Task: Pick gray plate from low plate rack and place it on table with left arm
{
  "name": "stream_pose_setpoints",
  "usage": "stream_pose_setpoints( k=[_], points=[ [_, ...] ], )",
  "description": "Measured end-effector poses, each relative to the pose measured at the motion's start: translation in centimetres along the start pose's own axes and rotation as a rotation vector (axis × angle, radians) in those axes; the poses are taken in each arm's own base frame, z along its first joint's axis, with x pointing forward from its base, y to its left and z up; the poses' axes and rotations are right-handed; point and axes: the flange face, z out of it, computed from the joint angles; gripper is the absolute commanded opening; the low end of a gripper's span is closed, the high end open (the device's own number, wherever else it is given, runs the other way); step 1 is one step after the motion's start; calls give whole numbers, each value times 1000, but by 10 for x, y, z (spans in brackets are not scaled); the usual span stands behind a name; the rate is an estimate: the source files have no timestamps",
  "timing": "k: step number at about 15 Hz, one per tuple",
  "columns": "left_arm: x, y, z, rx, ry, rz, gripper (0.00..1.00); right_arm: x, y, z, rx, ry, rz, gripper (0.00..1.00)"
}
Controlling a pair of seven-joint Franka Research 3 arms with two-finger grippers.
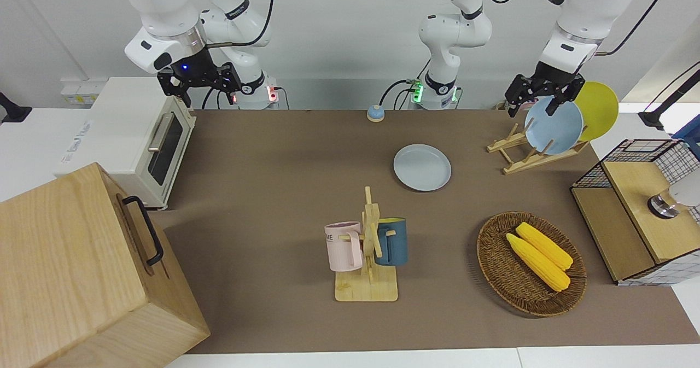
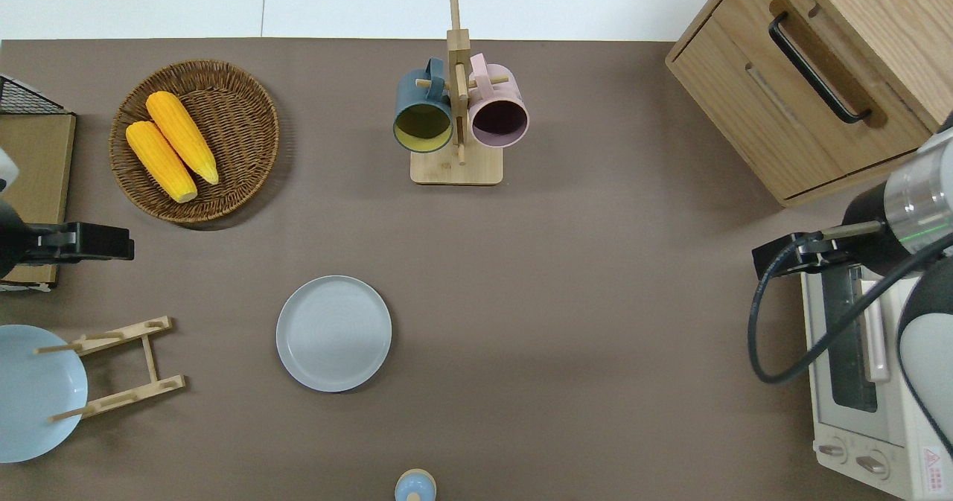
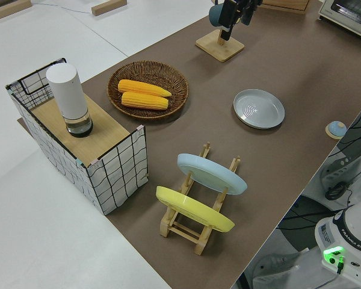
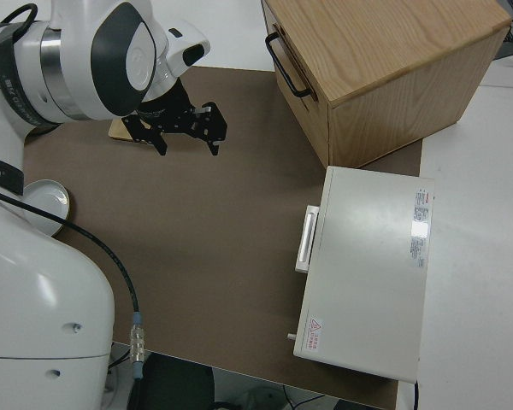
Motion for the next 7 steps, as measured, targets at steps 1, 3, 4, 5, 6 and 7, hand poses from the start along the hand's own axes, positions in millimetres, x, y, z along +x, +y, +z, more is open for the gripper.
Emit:
stream_pose_setpoints(
  k=[1, 3, 4, 5, 6, 7],
  points=[
    [1, 0, 1, -2, -1, 0, 995, 0, 0, 0, 0, 0, 0, 983],
    [1, 1, 2, -3, -2, 2, 995, 0, 0, 0, 0, 0, 0, 983],
    [1, 2, 2, -3, -2, 3, 995, 0, 0, 0, 0, 0, 0, 983],
    [1, 5, 3, -4, -4, 9, 995, 0, 0, 0, 0, 0, 0, 983],
    [1, 12, 4, -4, -7, 22, 995, 0, 0, 0, 0, 0, 0, 983],
    [1, 18, 6, -4, -11, 33, 995, 0, 0, 0, 0, 0, 0, 983]
  ],
)
